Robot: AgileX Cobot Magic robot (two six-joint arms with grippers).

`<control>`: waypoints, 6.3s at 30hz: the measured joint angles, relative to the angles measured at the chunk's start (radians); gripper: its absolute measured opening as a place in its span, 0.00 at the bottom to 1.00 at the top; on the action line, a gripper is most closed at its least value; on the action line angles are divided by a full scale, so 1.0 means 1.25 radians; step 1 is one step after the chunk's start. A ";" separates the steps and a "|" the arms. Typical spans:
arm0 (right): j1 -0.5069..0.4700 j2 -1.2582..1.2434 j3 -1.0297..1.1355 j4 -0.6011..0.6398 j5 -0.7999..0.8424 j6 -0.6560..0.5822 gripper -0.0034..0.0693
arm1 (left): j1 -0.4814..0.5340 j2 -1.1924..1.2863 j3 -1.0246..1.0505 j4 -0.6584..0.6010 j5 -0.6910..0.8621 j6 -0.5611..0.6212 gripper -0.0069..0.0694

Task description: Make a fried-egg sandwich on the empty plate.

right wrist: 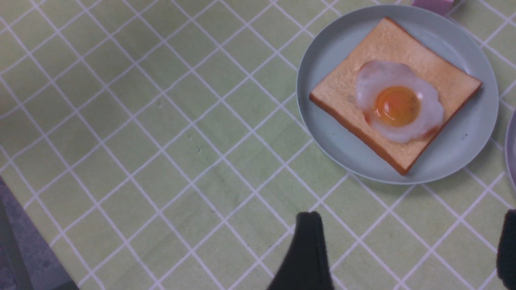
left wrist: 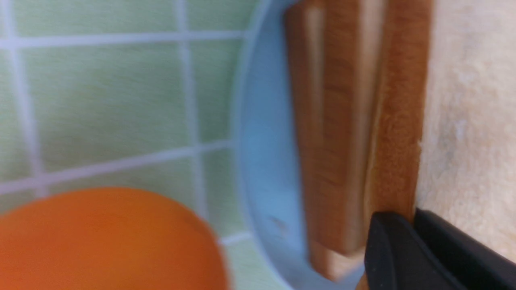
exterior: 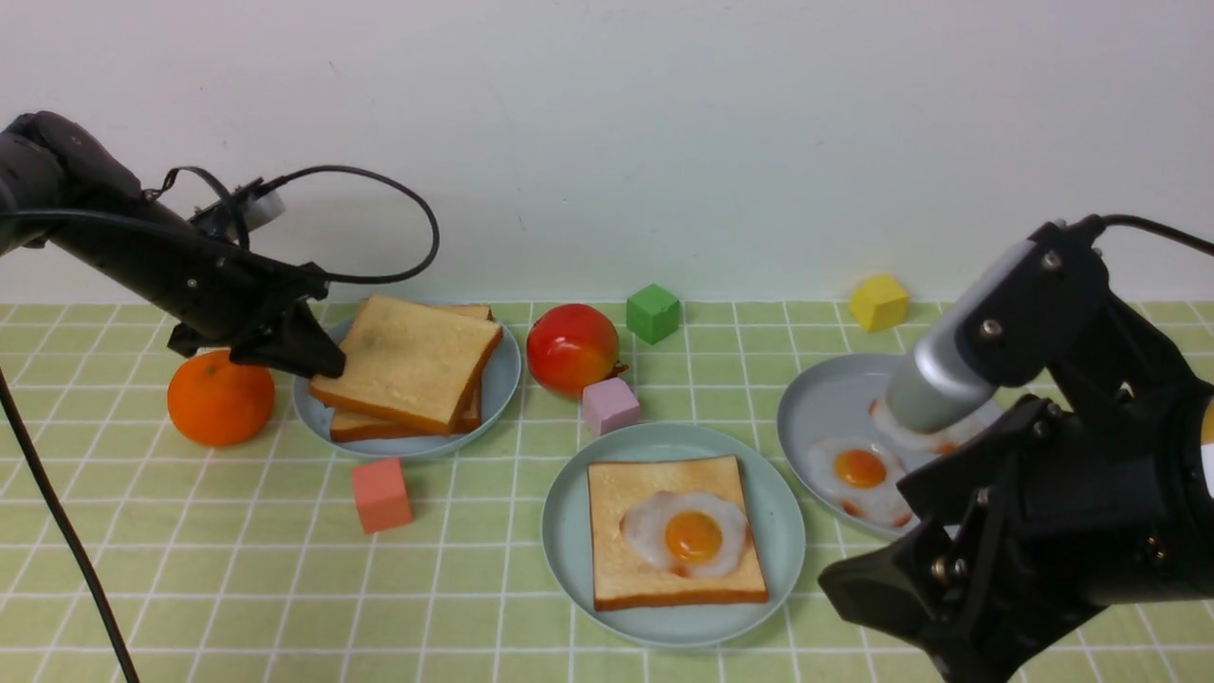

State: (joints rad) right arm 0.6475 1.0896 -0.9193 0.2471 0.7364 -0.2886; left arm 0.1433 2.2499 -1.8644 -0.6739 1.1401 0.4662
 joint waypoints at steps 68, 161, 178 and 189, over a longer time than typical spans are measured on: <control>0.000 0.001 0.000 -0.453 0.028 0.580 0.05 | -0.452 -0.310 0.719 -0.584 -0.608 0.073 0.13; 0.000 -0.772 0.413 -0.415 0.016 0.588 0.06 | -0.203 -1.808 1.514 0.468 -0.607 -0.549 0.07; 0.000 -0.772 0.413 -0.417 0.016 0.588 0.08 | -0.225 -1.808 1.516 0.506 -0.598 -0.549 0.08; 0.000 -0.772 0.413 -0.417 0.016 0.588 0.10 | -0.225 -1.808 1.516 0.508 -0.598 -0.549 0.09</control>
State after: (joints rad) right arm 0.6475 0.1248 -0.4027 -0.2736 0.7560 0.4463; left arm -0.1379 -0.0105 0.0307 -0.0392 0.3929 -0.2198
